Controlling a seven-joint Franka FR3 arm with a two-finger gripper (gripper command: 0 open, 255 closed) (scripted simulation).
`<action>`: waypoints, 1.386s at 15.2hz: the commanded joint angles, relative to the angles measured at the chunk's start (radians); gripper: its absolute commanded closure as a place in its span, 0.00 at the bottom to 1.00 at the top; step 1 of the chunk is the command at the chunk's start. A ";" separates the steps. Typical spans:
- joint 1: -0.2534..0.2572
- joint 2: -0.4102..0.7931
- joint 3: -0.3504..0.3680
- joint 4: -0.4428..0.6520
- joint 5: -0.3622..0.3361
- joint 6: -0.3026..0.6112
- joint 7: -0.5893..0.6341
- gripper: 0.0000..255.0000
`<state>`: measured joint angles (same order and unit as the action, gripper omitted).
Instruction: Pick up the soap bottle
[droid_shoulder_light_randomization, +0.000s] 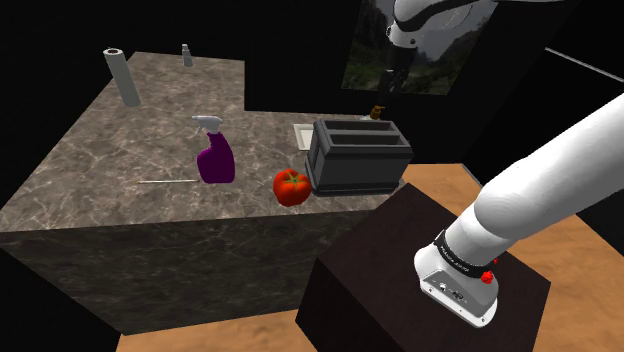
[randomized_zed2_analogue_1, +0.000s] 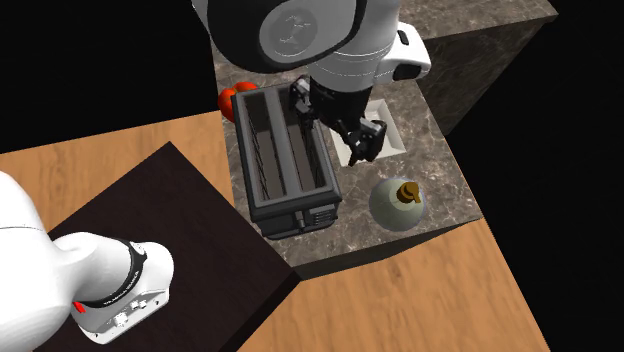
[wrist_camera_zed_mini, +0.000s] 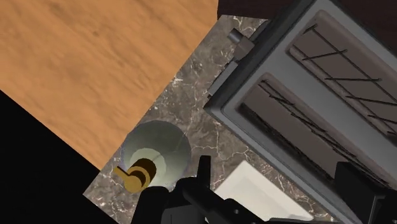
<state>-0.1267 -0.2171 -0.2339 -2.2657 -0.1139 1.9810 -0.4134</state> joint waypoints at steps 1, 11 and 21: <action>-0.006 0.073 -0.018 0.037 0.009 0.037 -0.026 0.00; -0.075 0.447 -0.075 0.300 0.107 0.140 -0.177 0.00; -0.123 0.634 -0.068 0.407 0.164 0.212 -0.230 0.00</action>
<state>-0.2481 0.4093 -0.3030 -1.8554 0.0473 2.1823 -0.6426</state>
